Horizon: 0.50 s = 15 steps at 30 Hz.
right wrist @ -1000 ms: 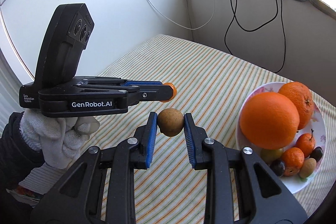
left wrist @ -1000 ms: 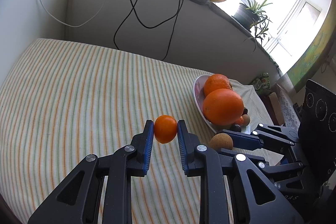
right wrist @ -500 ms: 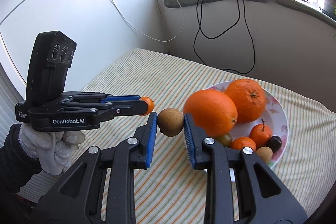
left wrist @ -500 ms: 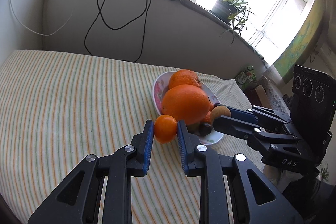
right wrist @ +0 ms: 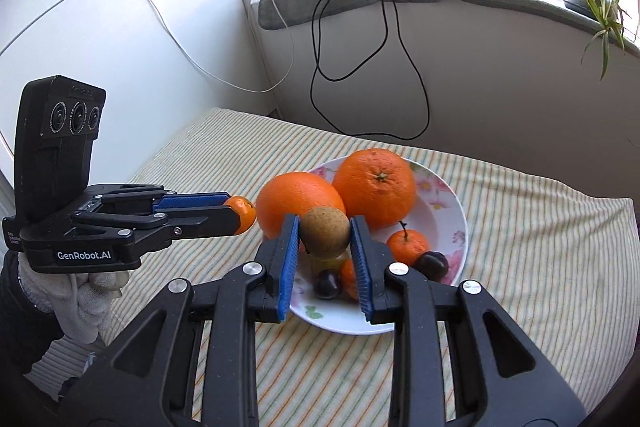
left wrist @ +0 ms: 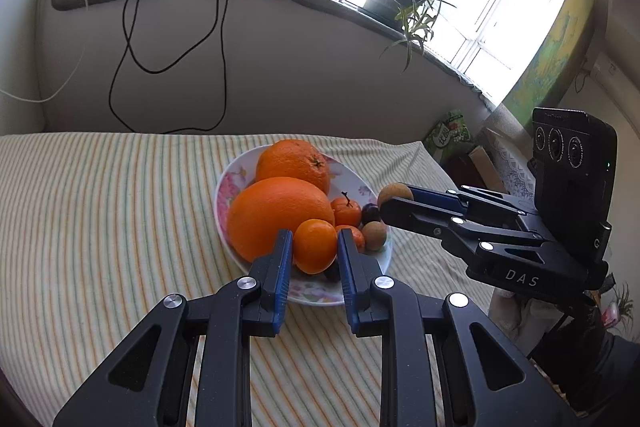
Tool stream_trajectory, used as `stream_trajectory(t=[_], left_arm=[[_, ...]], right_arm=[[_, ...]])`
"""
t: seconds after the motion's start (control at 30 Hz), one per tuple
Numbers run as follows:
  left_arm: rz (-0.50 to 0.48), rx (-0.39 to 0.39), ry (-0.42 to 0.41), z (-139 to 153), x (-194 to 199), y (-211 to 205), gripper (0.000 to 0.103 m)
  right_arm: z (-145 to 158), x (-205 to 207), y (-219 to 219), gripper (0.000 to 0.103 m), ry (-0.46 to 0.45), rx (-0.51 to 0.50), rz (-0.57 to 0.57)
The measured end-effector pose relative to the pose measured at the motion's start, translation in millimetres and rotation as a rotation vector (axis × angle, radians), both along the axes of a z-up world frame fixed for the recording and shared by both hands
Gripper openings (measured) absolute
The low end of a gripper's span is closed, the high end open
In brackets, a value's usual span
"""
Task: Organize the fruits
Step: 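Carry the tangerine with the left tool while the right tool carries the kiwi over the plate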
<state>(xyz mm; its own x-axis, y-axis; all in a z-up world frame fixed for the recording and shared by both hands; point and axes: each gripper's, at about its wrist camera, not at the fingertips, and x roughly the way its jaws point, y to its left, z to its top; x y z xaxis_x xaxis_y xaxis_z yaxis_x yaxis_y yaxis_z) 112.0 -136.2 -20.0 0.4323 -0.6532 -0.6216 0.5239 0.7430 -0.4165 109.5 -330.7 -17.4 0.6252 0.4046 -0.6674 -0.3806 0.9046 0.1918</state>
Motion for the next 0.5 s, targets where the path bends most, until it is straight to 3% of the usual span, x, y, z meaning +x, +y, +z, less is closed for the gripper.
stream_trajectory(t=[0.5], left_arm=[[-0.077,0.026,-0.023,3,3,-54,0.021]], right_arm=[[-15,28,-42,0.027,0.027,0.008,-0.066]])
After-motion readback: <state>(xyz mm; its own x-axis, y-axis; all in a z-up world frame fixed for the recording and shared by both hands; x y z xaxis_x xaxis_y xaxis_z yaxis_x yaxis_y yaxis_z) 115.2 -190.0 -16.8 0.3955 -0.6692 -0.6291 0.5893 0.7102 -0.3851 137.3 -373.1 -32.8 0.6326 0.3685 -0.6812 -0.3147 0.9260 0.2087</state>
